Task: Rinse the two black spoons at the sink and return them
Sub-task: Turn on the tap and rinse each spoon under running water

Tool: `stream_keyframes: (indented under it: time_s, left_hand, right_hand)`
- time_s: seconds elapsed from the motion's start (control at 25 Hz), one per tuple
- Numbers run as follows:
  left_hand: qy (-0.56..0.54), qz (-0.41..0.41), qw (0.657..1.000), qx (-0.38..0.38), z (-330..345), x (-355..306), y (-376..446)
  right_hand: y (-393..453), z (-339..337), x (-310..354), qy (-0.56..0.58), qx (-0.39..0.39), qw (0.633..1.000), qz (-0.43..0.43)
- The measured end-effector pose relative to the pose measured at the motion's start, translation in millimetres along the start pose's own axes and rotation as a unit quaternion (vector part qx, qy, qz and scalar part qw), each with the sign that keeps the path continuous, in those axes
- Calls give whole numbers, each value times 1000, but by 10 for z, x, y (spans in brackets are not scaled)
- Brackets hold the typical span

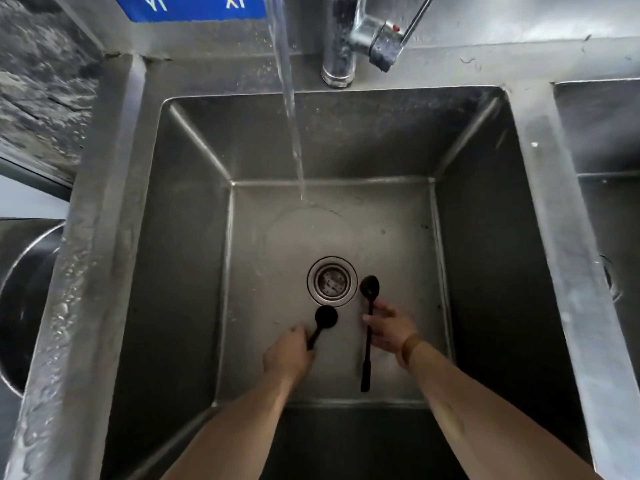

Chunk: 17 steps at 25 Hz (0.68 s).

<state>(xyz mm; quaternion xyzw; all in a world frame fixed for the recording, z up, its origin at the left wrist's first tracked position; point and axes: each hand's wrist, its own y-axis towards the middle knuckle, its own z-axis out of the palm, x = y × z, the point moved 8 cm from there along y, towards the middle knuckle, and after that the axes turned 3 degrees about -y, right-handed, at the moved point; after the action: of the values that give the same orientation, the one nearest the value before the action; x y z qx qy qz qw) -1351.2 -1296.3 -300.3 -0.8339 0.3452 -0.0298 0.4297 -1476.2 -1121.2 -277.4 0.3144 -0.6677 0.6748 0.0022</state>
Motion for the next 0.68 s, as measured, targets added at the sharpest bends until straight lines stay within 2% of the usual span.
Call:
stream_keyframes:
  time_s: [0.12, 0.32, 0.48, 0.68]
  left_hand:
    - [38, 9, 999, -23, 54, -36, 6]
    - [29, 28, 999, -5, 29, -133, -26]
    - [-11, 18, 999, -25, -233, -280, -149]
    - [15, 30, 997, -70, -742, -553, -420]
  right_hand:
    - [103, -67, -89, -17, -13, 1000, 0]
    - [115, -122, -104, -32, -10, 999, -1]
    - [-45, -167, 91, -16, -11, 1000, -6]
    - [-407, -194, 501, -52, -18, 998, -39]
